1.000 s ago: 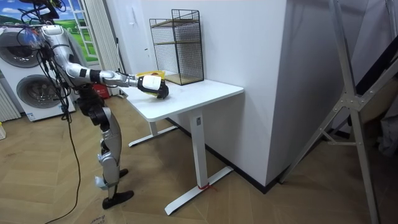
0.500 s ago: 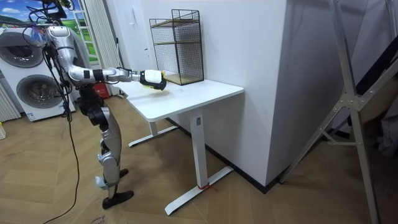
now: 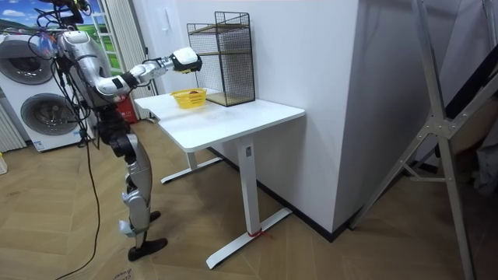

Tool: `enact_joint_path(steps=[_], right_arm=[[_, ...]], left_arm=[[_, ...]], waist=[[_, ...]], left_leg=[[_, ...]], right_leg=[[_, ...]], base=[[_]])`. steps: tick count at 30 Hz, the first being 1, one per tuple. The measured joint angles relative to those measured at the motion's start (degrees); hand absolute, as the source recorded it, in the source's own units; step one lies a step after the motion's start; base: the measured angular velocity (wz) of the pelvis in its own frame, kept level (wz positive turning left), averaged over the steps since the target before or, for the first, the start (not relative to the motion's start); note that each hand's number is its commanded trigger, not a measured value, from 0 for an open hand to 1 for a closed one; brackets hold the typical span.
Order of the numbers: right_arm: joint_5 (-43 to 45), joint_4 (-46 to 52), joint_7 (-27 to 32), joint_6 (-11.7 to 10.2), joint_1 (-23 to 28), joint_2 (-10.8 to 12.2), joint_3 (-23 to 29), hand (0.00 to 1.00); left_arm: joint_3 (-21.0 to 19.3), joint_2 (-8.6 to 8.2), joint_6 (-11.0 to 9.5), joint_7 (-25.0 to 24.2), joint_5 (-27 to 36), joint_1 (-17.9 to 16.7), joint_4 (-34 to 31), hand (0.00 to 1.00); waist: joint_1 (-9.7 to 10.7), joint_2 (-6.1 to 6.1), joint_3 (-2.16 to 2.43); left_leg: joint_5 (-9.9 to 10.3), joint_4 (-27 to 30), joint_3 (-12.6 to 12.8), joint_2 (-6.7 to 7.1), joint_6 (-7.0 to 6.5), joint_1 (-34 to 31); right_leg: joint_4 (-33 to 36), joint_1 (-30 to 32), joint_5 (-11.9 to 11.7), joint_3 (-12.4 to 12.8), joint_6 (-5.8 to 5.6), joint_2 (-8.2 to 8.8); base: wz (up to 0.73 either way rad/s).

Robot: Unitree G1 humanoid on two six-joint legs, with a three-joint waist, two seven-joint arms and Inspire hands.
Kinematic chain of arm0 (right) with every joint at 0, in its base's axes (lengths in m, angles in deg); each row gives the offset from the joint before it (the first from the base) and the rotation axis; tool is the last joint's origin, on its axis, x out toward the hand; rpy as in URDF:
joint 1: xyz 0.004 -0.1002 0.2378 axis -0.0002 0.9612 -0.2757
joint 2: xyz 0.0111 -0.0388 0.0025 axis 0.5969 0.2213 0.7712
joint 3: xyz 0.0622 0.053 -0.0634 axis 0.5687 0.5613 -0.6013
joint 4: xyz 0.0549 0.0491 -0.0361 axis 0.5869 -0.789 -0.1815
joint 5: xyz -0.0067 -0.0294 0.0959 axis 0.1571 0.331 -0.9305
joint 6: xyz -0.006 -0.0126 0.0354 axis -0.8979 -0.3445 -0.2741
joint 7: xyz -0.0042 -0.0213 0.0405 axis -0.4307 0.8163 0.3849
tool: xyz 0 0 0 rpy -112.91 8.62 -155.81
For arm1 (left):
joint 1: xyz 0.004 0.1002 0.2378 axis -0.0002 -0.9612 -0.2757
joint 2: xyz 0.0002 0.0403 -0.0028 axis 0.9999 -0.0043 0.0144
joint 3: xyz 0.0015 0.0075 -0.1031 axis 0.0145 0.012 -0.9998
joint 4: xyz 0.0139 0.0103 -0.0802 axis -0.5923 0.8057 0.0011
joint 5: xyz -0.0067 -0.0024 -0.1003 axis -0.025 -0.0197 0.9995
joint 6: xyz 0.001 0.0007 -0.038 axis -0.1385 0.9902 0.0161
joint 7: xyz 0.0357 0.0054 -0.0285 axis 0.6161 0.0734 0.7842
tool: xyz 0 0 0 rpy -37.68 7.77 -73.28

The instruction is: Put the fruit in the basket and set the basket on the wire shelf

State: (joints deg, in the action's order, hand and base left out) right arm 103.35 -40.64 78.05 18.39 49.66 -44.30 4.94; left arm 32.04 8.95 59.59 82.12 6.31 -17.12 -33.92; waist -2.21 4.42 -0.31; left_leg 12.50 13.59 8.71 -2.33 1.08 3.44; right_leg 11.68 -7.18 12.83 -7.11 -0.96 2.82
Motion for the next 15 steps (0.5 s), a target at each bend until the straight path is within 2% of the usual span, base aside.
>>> enact_joint_path(steps=[4, 6, 12, 15], right_arm=[[0.6, 0.3, -1.6, 0.5, -1.7, 0.0, -1.6, 1.0], [1.0, 0.6, -3.5, 0.7, -2.6, -0.1, -1.9, 1.0], [2.9, 0.6, -6.3, 1.2, -6.1, -0.2, -6.6, 1.0], [3.1, 0.6, -7.9, 1.3, -6.3, -0.2, -7.9, 1.0]], left_arm=[[0.3, 0.05, 0.0, 0.0, 0.0, 0.5, 0.1, 0.0], [0.3, 0.1, 0.0, 0.0, 0.0, 1.1, 0.0, 0.0], [0.5, 0.52, 0.0, -0.5, 0.0, 2.0, -0.1, 0.0], [0.5, 0.52, -0.1, -0.8, 0.0, 2.7, -0.1, 0.0]], waist=[[-0.4, 0.17, 0.15], [-1.6, 0.35, 0.27], [-3.1, 0.28, 0.24], [-4.3, 0.27, 0.21]], left_leg=[[0.0, 0.0, 0.0, 0.0, 0.01, 0.0], [0.0, 0.1, 0.1, 0.0, 0.0, 0.0], [0.0, 0.3, -0.3, 0.0, -0.01, -0.2], [0.0, 0.9, -1.2, 0.03, -0.02, -0.9]], right_leg=[[0.2, 0.0, 0.0, -0.1, 0.01, 0.01], [0.6, 0.3, 0.0, -0.2, 0.01, 0.06], [0.9, 0.2, 0.0, -1.3, 0.01, 0.17], [0.9, 0.3, 0.0, -2.2, 0.01, 0.19]], base=[[0.0], [0.0], [0.03], [0.15]])
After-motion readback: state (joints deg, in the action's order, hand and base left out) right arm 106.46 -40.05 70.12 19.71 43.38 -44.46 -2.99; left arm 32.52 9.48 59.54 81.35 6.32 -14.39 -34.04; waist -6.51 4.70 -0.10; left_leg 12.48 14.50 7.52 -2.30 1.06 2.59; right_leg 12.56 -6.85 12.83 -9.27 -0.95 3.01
